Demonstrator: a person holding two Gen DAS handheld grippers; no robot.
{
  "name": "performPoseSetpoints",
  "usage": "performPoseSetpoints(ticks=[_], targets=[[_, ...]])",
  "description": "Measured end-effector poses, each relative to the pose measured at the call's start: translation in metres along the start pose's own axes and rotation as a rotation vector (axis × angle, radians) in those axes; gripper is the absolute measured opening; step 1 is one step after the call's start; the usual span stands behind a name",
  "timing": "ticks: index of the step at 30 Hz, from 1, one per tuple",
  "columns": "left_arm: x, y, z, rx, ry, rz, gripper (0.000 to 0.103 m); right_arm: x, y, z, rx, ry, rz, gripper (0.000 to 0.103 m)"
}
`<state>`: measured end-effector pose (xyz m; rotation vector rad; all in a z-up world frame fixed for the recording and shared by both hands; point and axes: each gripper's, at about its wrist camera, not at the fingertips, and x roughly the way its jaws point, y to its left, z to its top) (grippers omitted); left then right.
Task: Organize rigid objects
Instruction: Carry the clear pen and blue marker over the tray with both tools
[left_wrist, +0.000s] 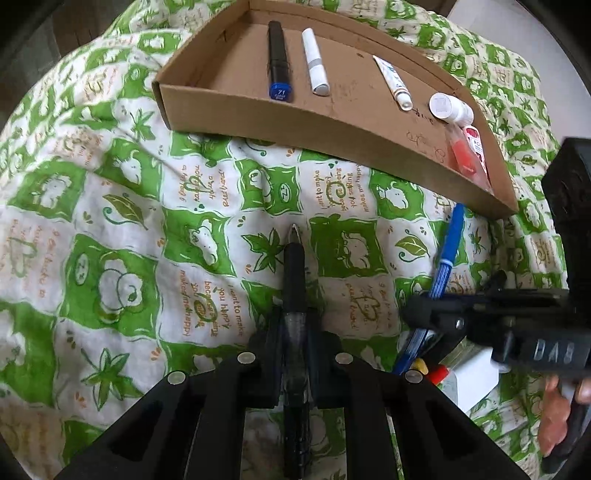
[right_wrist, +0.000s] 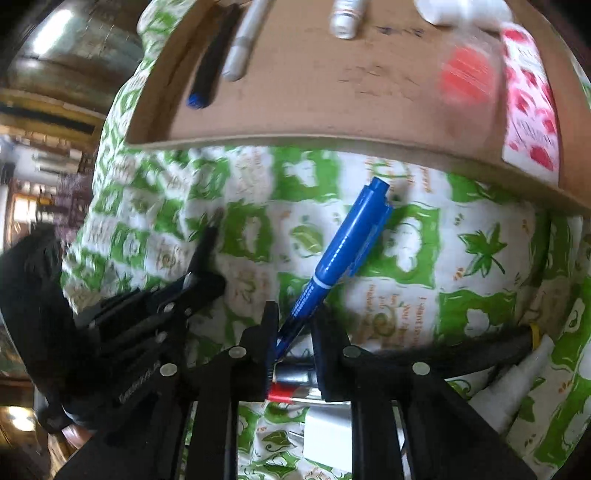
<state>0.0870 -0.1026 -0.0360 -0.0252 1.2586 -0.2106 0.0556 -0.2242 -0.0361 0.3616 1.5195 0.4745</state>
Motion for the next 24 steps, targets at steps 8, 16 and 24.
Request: performPoseSetpoints(ticks=[8,16,24], targets=[[-0.031,0.001,-0.025,-0.012,-0.065,-0.035,0.01,-0.014,-0.008,-0.003,0.0,-0.043,0.032,0.012],[-0.065,0.015,-0.03,-0.039,-0.146,-0.089,0.01,-0.033,0.03,-0.015,-0.19,-0.097,-0.021,0.009],[-0.101,0.026,-0.024,-0.092,-0.234,-0.152,0.01,-0.062,0.025,-0.01,-0.17,-0.166,0.008,0.009]])
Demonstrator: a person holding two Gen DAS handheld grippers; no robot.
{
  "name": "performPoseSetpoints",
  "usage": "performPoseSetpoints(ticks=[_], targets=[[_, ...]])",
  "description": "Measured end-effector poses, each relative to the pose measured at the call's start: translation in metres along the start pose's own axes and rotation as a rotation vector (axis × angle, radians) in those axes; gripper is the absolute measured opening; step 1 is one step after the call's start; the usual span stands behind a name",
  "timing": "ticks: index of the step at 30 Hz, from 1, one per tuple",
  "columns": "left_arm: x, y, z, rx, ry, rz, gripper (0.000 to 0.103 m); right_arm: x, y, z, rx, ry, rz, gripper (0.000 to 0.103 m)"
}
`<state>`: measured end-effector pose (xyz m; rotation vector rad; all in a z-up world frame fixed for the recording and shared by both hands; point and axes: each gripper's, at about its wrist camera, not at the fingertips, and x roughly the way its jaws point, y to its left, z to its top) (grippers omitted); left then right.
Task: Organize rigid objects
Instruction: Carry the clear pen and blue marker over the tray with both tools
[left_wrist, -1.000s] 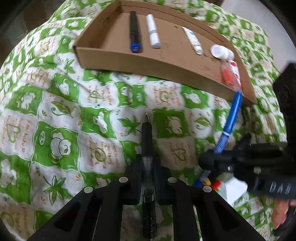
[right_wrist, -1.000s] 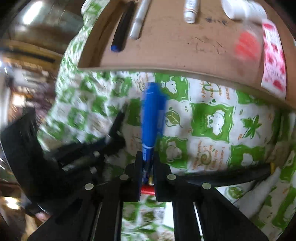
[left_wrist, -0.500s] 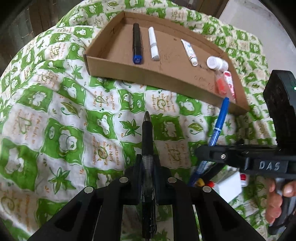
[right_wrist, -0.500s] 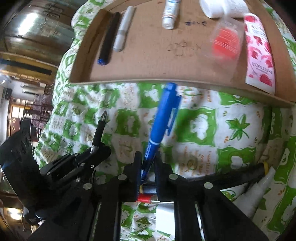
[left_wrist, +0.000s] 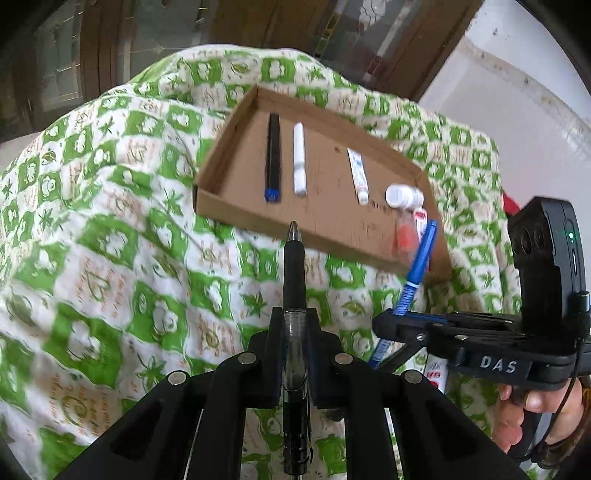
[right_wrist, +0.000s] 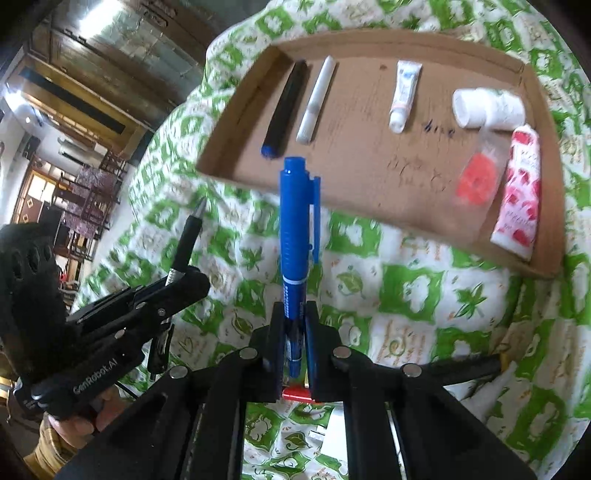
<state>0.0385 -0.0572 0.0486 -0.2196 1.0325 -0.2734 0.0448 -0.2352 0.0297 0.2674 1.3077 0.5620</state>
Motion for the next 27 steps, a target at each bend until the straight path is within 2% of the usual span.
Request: performPoseSetpoints(ticks=[9,15,18,22,27], targets=[[0.001,-0.006,0.021,-0.021,-0.033,-0.008,0.01,-0.045,-0.011,0.016,0.058,-0.116,0.026,0.009],[-0.004,-0.018,0.034,0.006,-0.055,-0.01,0.01,-0.093,-0.029,0.032,0.082,-0.282,-0.06,0.009],[-0.003,-0.027,0.041,0.024,-0.063,-0.015,0.01,-0.108,-0.05,0.037,0.129,-0.329,-0.081,0.009],[0.003,-0.04,0.048,0.045,-0.064,-0.021,0.01,-0.11,-0.07,0.039,0.175,-0.335,-0.1,0.009],[0.017,-0.05,0.058,0.067,-0.052,-0.024,0.01,-0.1,-0.077,0.043,0.196,-0.308,-0.103,0.009]])
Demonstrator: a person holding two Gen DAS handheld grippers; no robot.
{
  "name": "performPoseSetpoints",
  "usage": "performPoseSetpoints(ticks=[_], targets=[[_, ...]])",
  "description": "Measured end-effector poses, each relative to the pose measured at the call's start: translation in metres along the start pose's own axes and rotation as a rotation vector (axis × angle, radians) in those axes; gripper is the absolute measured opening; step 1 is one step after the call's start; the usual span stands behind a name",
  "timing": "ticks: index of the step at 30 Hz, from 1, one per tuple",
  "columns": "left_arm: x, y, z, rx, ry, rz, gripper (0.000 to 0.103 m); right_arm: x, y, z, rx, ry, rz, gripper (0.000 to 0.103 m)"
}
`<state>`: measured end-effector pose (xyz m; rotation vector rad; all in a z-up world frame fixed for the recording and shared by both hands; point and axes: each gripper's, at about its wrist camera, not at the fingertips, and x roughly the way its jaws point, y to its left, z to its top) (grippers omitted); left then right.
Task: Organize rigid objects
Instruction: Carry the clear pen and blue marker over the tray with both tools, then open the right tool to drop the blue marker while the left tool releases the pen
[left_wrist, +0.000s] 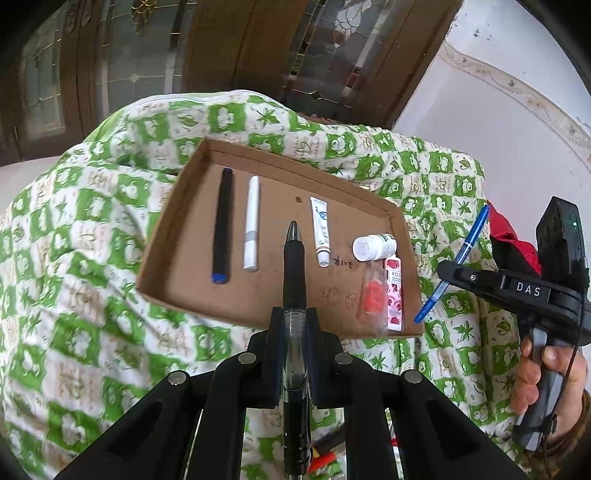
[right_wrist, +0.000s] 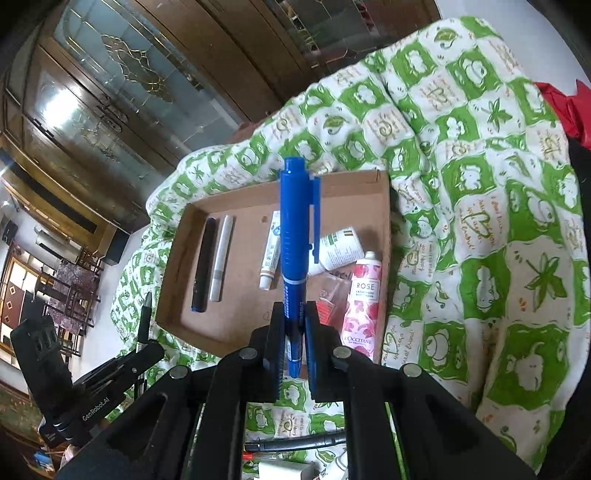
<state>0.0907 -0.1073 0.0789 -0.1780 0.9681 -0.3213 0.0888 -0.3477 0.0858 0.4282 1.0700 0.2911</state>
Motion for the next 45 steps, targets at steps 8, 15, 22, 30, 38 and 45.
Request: performPoseSetpoints(ticks=[8,15,22,30,38,45], targets=[[0.027,0.004,0.021,-0.029,0.018,0.011,0.01,0.037,0.017,0.005,-0.05,0.081,-0.011,0.009],[0.056,-0.001,0.039,-0.019,0.037,0.048,0.01,0.084,0.025,0.008,-0.057,0.18,-0.007,0.009],[0.098,-0.011,0.041,-0.007,0.092,0.075,0.01,0.111,0.024,0.006,-0.066,0.228,-0.016,0.009],[0.114,-0.01,0.039,0.005,0.106,0.102,0.01,0.118,0.012,0.006,-0.041,0.235,0.0,0.009],[0.11,0.007,0.048,-0.017,0.107,0.123,0.01,0.113,-0.002,0.007,0.036,0.227,0.014,0.009],[0.092,0.007,0.05,-0.006,0.094,0.124,0.036,0.108,-0.001,0.002,0.042,0.219,0.013,0.021]])
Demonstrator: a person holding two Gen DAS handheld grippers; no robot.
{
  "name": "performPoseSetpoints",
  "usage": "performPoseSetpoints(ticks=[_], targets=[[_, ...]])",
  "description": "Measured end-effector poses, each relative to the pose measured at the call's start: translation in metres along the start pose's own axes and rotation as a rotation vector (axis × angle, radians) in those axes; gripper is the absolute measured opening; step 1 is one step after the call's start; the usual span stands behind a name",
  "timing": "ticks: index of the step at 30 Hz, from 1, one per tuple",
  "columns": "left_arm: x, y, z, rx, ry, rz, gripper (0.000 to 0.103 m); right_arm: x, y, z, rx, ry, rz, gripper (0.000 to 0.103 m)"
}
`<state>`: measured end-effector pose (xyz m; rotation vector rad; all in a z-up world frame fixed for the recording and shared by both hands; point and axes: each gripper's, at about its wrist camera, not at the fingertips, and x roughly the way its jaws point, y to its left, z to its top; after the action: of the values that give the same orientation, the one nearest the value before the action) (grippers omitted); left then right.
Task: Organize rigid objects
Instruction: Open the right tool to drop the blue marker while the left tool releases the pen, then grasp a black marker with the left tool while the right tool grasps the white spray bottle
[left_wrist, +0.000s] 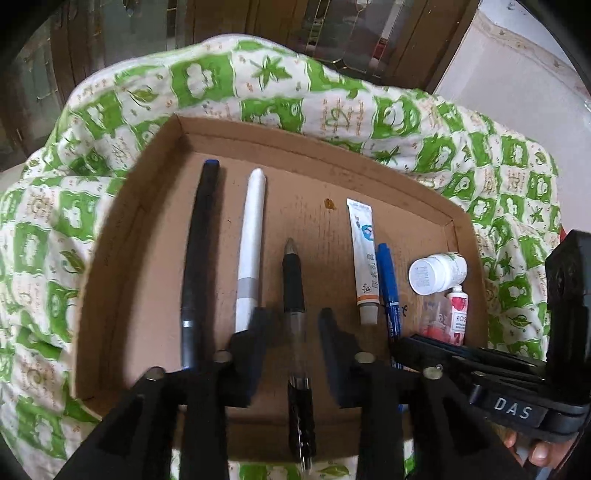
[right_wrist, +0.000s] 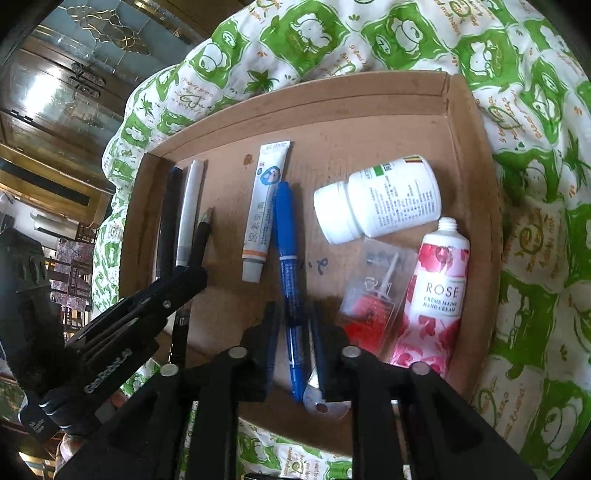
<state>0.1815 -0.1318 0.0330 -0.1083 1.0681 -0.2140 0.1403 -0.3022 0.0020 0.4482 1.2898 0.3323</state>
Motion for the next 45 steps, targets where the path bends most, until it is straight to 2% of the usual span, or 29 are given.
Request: performPoseSetpoints(ticks=[2,4,6,8,11,12,15,19,21,22,24,27,32,36,40,41,43,45], targets=[[-0.008,-0.002,-0.001,-0.001,-0.009,-0.007,0.045,-0.003,0.001,-0.002,0.003,-0.005,-0.011,0.024],[-0.02,-0.002,-0.004,0.002,-0.018,-0.017,0.058,-0.009,0.001,-0.005,0.015,-0.01,-0.003,0.024],[-0.033,0.0,-0.009,0.007,-0.027,-0.04,0.063,-0.018,0.002,-0.008,0.024,-0.02,0.009,0.026],[-0.044,0.003,-0.016,0.023,-0.035,-0.047,0.063,-0.027,0.003,-0.011,0.018,-0.035,0.007,0.033],[-0.053,0.008,-0.022,0.022,-0.031,-0.052,0.063,-0.043,0.01,-0.014,-0.008,-0.063,0.0,0.034],[-0.059,0.014,-0.029,0.01,-0.033,-0.064,0.063,-0.047,0.013,-0.015,-0.004,-0.064,0.03,0.034],[-0.07,0.03,-0.048,-0.031,-0.043,-0.092,0.063,-0.049,0.02,-0.015,0.049,-0.035,0.199,0.034],[-0.08,0.054,-0.068,-0.087,-0.056,-0.085,0.063,-0.022,0.043,-0.016,0.108,0.057,0.429,0.034],[-0.081,0.059,-0.076,-0.109,-0.06,-0.084,0.063,-0.002,0.056,-0.016,0.117,0.114,0.49,0.034],[-0.081,0.061,-0.08,-0.113,-0.059,-0.081,0.063,0.008,0.063,-0.016,0.105,0.135,0.491,0.034],[-0.08,0.06,-0.085,-0.103,-0.048,-0.073,0.063,0.025,0.069,-0.017,0.069,0.146,0.415,0.034],[-0.078,0.051,-0.093,-0.051,-0.044,-0.052,0.063,0.026,0.063,-0.014,0.026,0.094,0.297,0.034],[-0.072,0.02,-0.103,0.07,-0.019,-0.062,0.063,-0.01,0.046,-0.012,0.03,0.041,0.285,0.035],[-0.063,-0.013,-0.121,0.185,0.036,-0.099,0.063,-0.046,0.039,-0.026,-0.038,0.05,0.059,0.038],[-0.05,-0.049,-0.133,0.308,0.097,-0.152,0.062,-0.08,0.02,-0.045,0.005,0.037,0.036,0.038],[-0.044,-0.058,-0.134,0.334,0.114,-0.167,0.06,-0.088,0.012,-0.049,0.024,0.025,0.02,0.038],[-0.031,-0.074,-0.136,0.367,0.153,-0.182,0.04,-0.102,-0.005,-0.057,0.072,-0.001,0.008,0.038],[-0.016,-0.091,-0.138,0.399,0.208,-0.225,0.038,-0.109,-0.02,-0.062,0.125,-0.01,0.035,0.038]])
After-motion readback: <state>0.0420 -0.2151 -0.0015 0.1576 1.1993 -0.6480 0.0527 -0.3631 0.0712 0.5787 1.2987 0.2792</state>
